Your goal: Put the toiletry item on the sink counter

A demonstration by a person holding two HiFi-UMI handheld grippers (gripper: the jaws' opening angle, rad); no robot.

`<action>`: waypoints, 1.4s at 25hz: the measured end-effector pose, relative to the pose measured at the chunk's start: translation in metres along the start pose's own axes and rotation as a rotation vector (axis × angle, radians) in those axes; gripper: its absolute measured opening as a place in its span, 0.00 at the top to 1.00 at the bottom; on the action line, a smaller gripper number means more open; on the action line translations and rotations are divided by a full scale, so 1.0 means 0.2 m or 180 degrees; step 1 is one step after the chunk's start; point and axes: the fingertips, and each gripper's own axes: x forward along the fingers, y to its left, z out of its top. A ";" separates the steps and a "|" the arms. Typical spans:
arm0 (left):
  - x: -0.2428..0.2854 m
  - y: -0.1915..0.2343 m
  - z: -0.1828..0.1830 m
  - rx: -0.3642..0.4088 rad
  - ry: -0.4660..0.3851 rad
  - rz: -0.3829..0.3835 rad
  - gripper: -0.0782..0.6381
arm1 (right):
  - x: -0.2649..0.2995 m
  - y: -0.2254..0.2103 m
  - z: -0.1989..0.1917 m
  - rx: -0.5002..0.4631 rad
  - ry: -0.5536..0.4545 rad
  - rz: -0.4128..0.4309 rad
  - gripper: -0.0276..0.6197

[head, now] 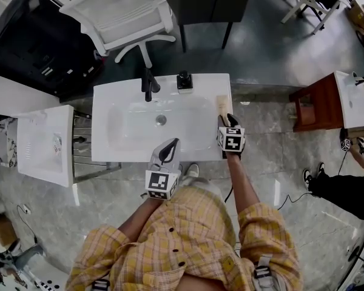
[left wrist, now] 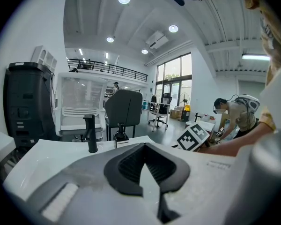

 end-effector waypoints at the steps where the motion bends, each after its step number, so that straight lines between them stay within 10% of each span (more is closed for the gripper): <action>1: 0.00 0.00 0.00 0.0001 -0.0011 0.0003 0.89 | -0.01 0.00 0.01 -0.0001 -0.0026 -0.0005 0.74; 35: -0.13 -0.01 0.27 0.0084 -0.0436 -0.0070 0.89 | -0.87 0.36 0.48 0.0088 -0.1372 0.0508 0.95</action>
